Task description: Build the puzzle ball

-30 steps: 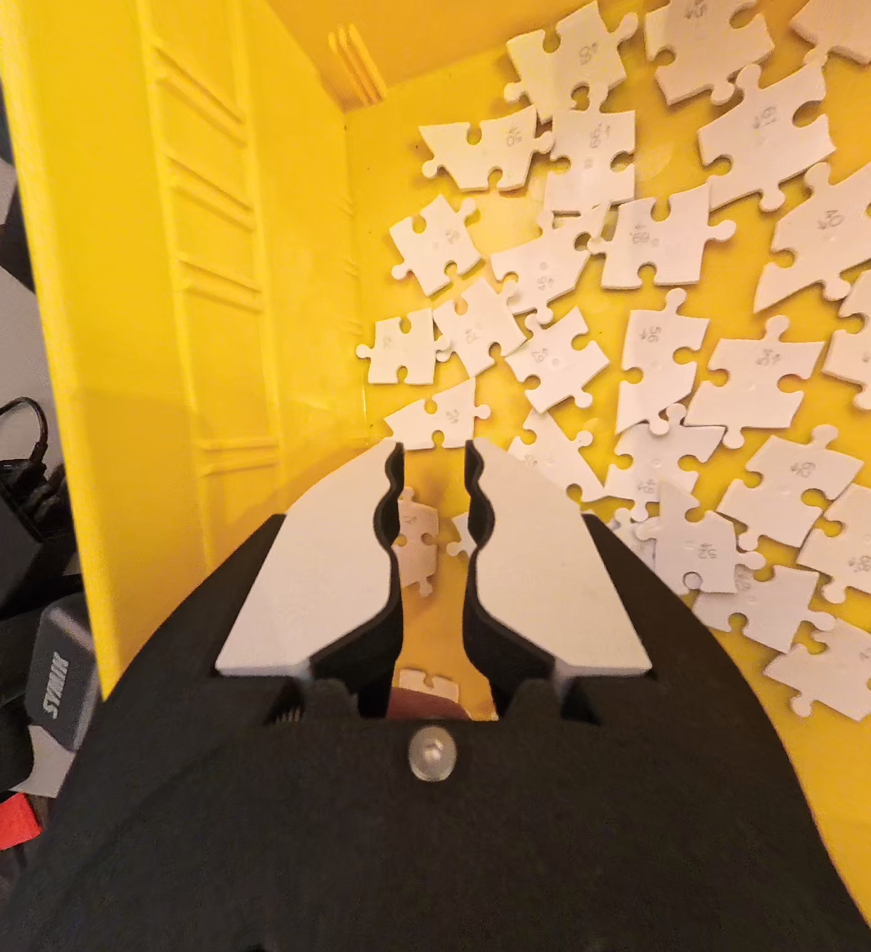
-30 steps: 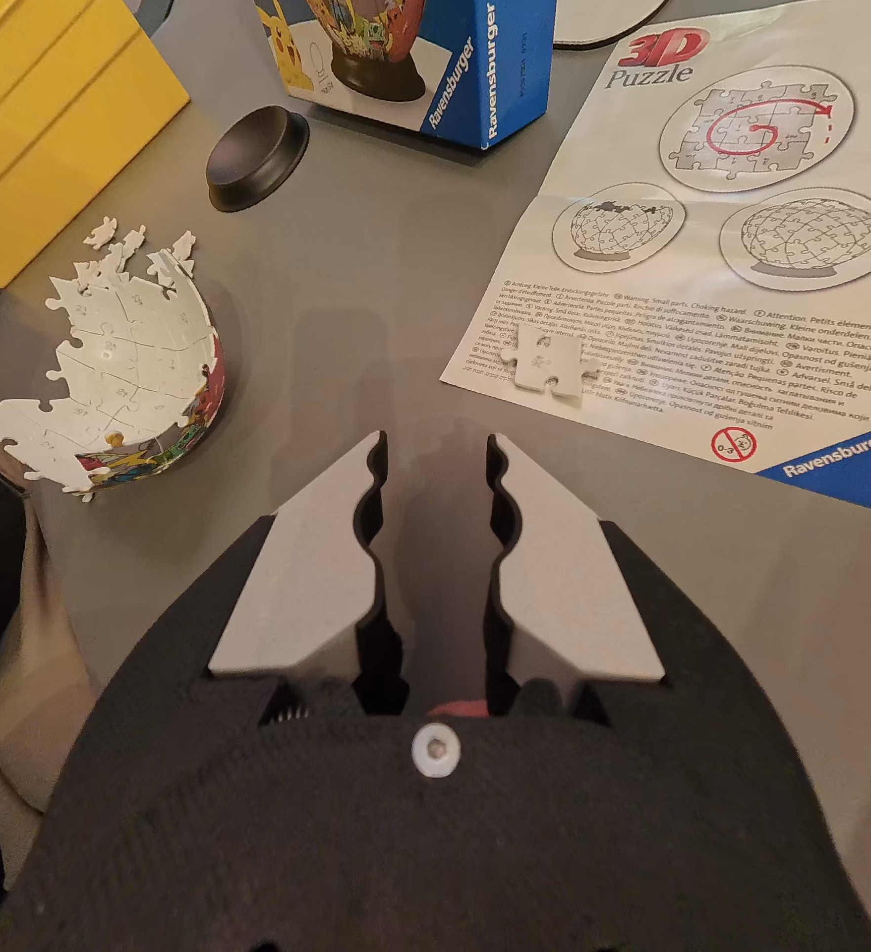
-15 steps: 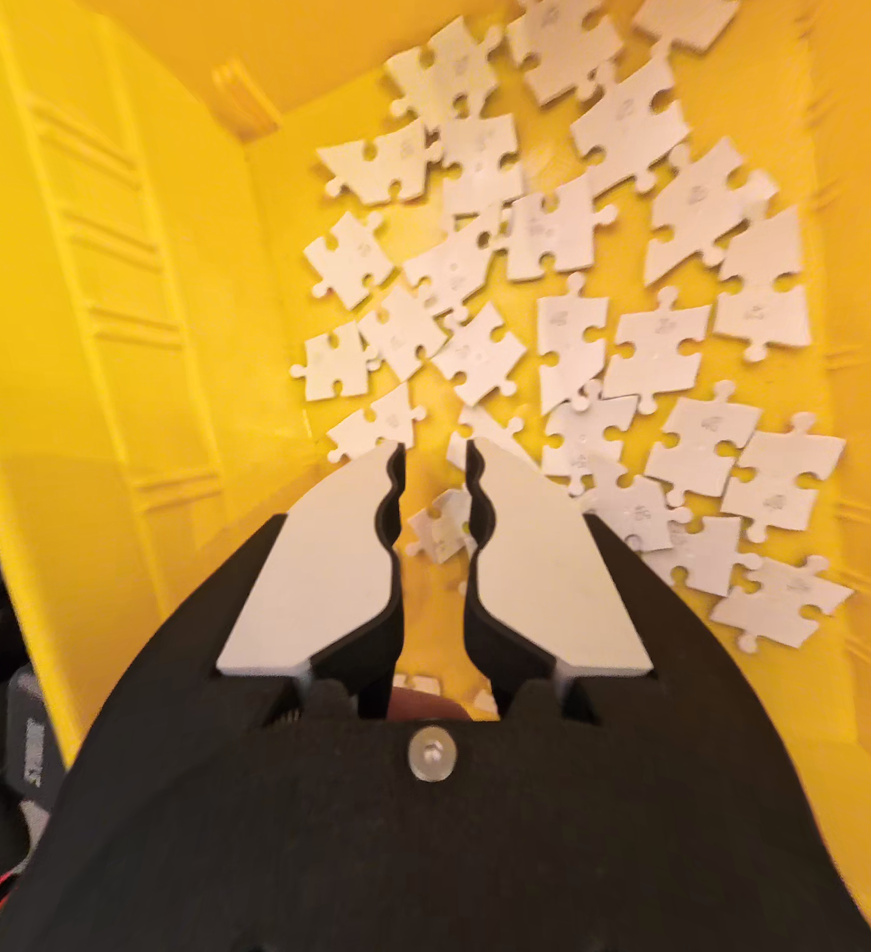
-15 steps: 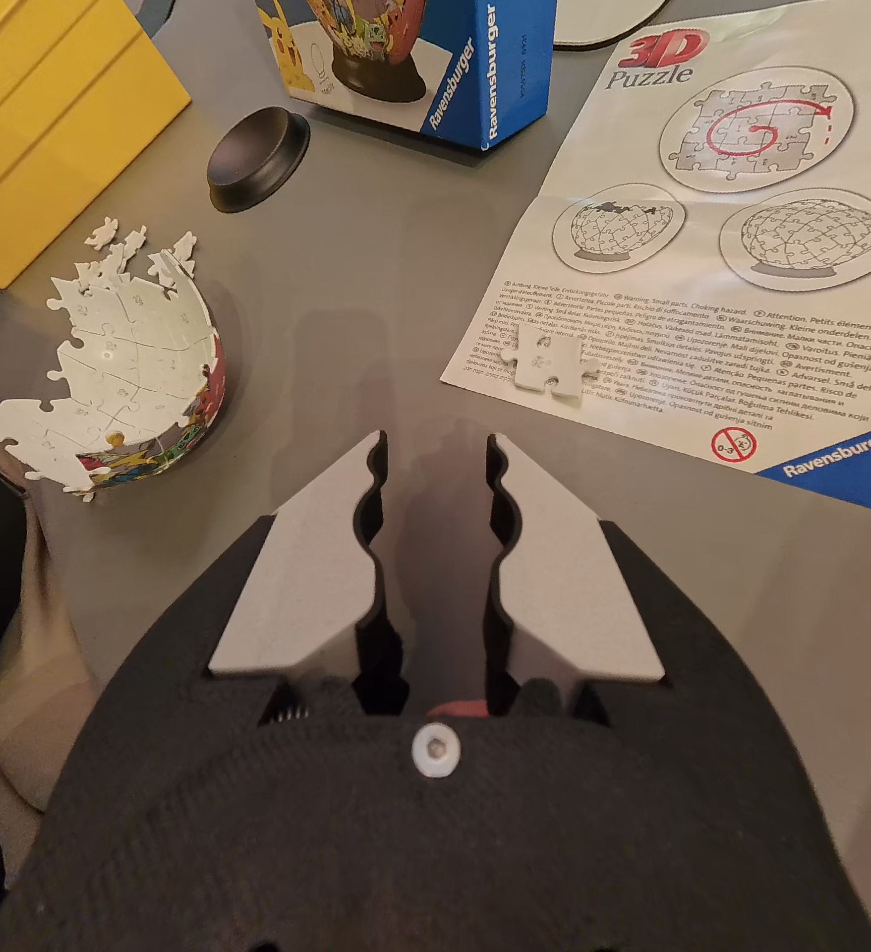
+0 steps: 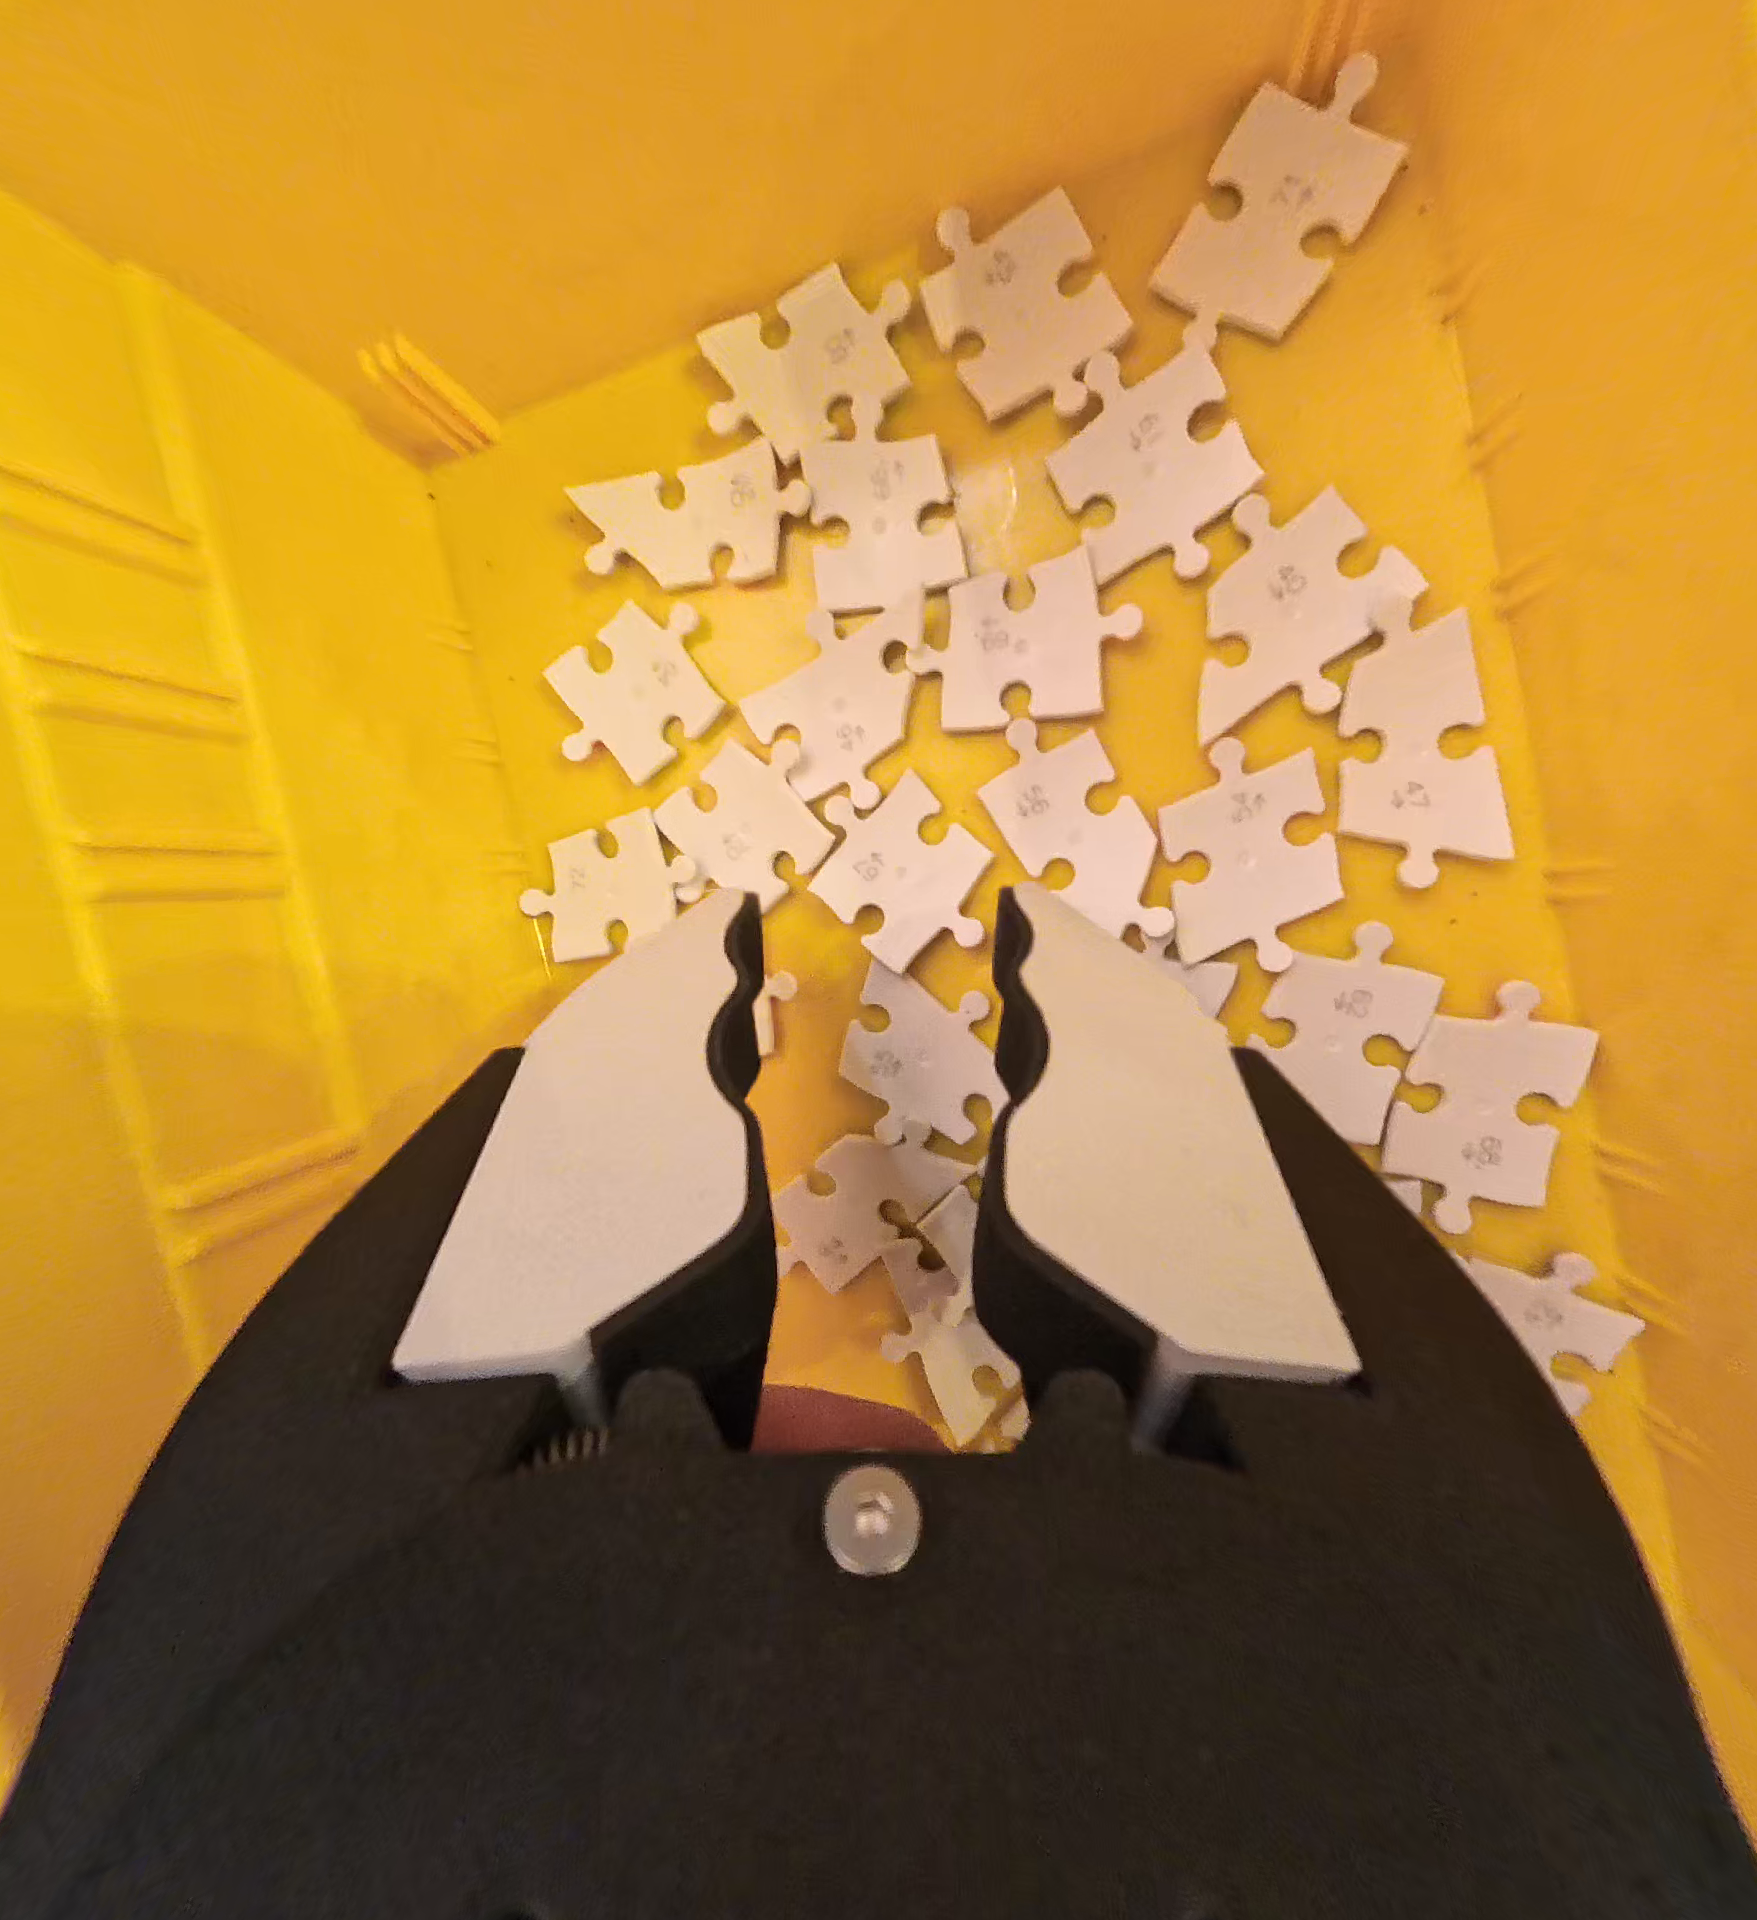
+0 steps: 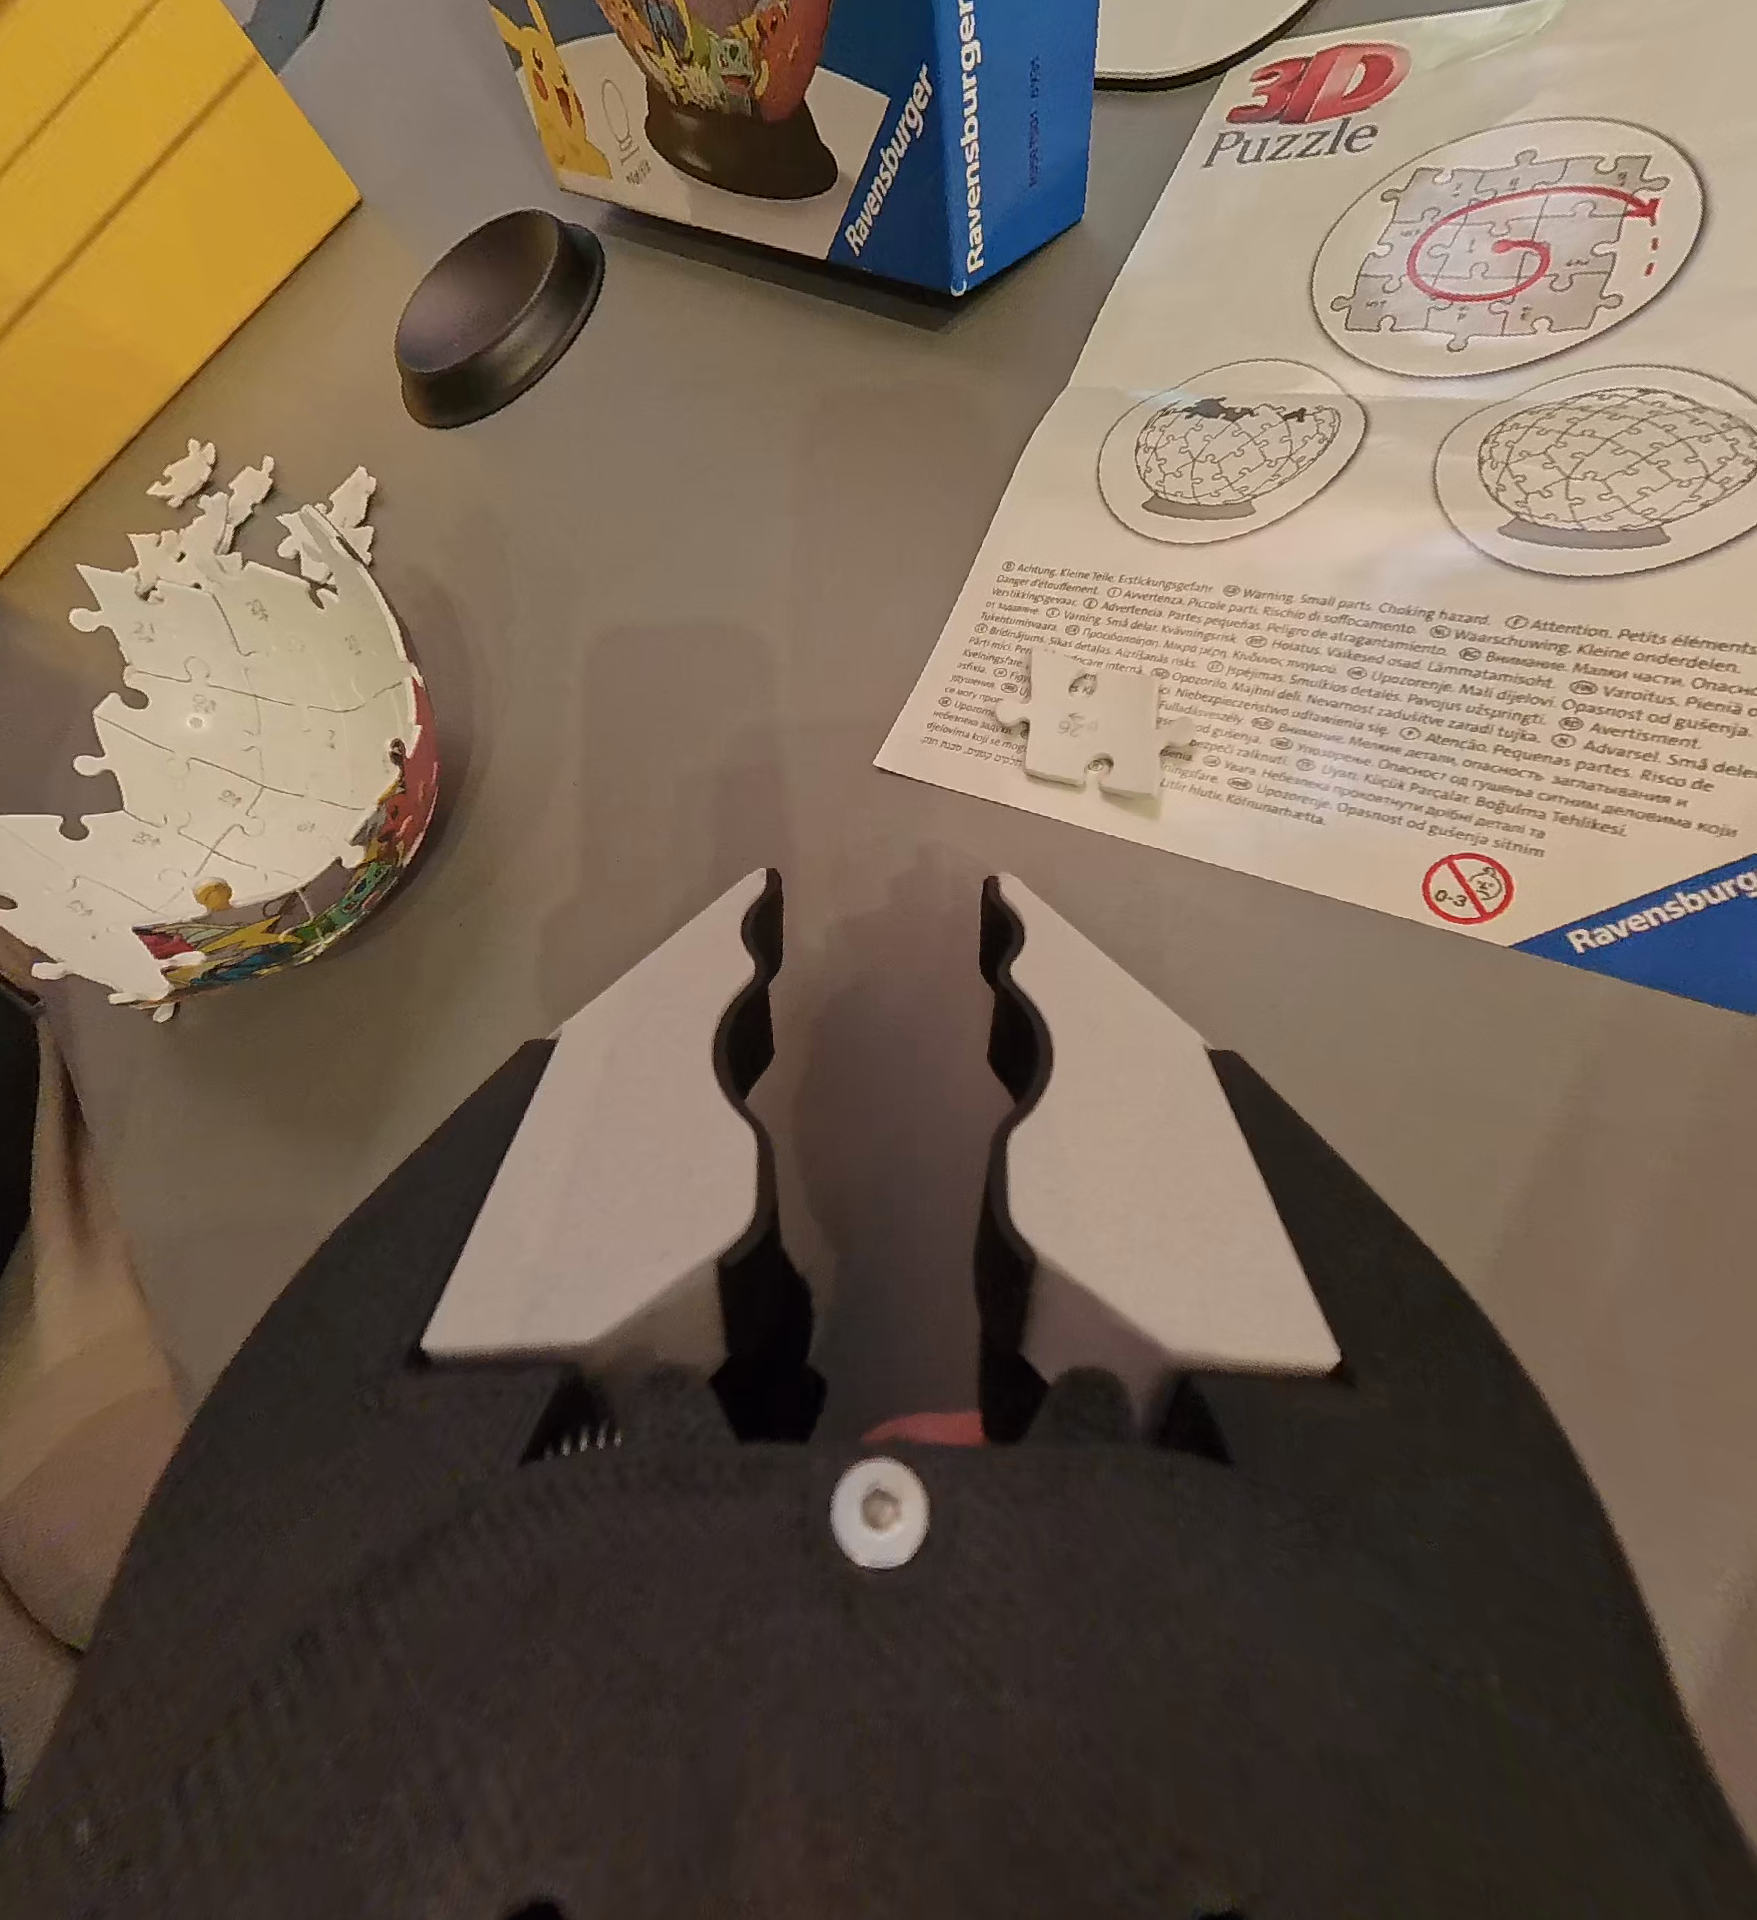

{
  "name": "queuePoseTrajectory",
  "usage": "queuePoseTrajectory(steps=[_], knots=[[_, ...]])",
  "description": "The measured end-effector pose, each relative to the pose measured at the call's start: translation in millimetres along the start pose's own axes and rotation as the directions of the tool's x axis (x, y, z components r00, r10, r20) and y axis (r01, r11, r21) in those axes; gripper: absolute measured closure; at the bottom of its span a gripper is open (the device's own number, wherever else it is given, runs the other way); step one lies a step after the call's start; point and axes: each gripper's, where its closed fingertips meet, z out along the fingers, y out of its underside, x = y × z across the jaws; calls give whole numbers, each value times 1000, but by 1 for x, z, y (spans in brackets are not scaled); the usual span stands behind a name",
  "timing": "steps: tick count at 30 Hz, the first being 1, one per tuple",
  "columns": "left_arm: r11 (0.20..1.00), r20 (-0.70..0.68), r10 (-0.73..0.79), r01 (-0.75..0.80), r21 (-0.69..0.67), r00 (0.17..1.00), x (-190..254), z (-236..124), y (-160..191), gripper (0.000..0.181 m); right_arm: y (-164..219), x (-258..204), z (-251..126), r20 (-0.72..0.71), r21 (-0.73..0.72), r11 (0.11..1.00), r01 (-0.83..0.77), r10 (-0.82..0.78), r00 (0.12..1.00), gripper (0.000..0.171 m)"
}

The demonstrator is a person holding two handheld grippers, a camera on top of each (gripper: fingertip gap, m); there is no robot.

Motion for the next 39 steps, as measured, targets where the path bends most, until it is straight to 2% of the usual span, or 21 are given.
queuePoseTrajectory(steps=[6,10,15,18,27,31,34,39], knots=[[1000,-79,9,-7,20,997,7,-14,3,139,-1,1,0,-3,3,1000,-8,8,1000,135],[998,-77,52,-55,-33,996,6,-17,15,142,0,2,1,-10,-4,1000,-7,7,1000,135],[992,-115,76,-87,-94,990,10,-17,30,137,1,2,1,-14,-7,1000,-7,7,1000,135],[982,-89,108,-120,-143,990,6,-17,39,136,1,2,1,-14,-8,1000,-7,7,1000,135],[977,-164,124,-149,-152,979,20,-24,45,125,0,2,0,-9,-1,1000,-10,10,1000,135],[978,-125,112,-132,-161,986,11,-27,45,123,0,2,0,-6,2,1000,-9,9,1000,135],[987,-78,86,-95,-132,993,0,-26,39,129,0,2,0,-5,4,1000,-10,10,1000,135],[976,-13,72,-73,-203,997,-14,-24,54,135,-1,2,0,-4,5,1000,-10,11,1000,135]])
